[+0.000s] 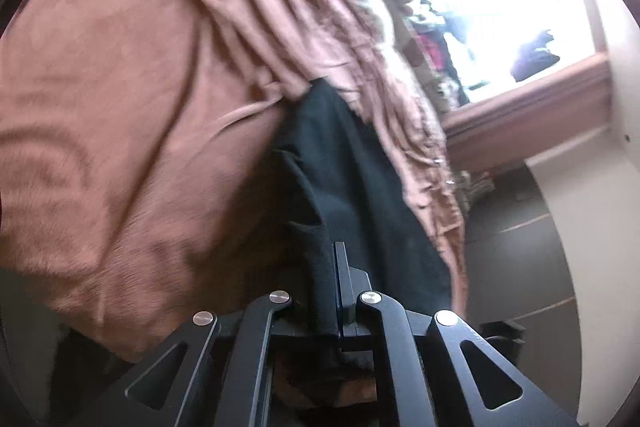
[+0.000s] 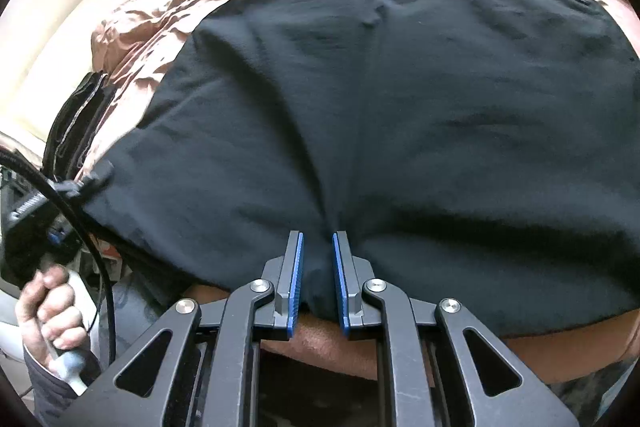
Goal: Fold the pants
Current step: 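Lift the black pants edge with the left tool and fold it over the pants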
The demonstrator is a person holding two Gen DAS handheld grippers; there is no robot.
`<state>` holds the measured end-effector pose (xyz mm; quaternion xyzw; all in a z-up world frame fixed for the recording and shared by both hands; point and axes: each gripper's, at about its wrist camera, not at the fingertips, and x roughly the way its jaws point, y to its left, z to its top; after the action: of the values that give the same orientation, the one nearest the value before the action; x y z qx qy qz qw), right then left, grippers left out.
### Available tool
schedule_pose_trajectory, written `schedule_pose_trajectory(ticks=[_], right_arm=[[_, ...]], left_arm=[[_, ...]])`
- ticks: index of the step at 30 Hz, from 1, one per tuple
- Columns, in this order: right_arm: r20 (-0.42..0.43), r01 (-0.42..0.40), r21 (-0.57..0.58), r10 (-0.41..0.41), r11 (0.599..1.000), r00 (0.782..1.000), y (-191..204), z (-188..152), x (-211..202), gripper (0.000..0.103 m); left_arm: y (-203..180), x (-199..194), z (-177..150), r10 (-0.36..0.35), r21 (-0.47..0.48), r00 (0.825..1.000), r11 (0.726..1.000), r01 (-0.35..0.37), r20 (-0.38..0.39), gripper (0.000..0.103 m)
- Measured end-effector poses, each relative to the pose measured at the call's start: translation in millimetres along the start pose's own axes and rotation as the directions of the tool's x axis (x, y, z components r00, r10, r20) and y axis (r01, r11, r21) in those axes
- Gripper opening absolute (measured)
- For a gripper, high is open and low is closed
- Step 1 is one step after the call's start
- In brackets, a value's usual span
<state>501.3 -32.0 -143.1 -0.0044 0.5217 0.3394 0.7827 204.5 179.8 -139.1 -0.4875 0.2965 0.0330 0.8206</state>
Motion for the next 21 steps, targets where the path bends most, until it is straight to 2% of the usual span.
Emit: schedule_pose_trajectory(ticks=[10,16,21], right_arm=[[0.054,-0.103,0.066,0.1,0.992,0.994,-21,-6,-20,0.012],[0.153,-0.144,0.107,0.127,0.984,0.98,-43,-10,-57,0.012],[0.235,-0.16,0.175,0.116,0.971,0.965,-74,-19,-87,0.012]], left_arm=[[-79,9,16,-0.06,0.162,0.998,0.985,0.06,-0.009,0.006],[-128,23,21,-0.082,0.272,0.996,0.958,0.088,-0.033,0.006],[-166,43,16,-0.093,0.347,0.993,0.931,0.113,-0.074,0.006]])
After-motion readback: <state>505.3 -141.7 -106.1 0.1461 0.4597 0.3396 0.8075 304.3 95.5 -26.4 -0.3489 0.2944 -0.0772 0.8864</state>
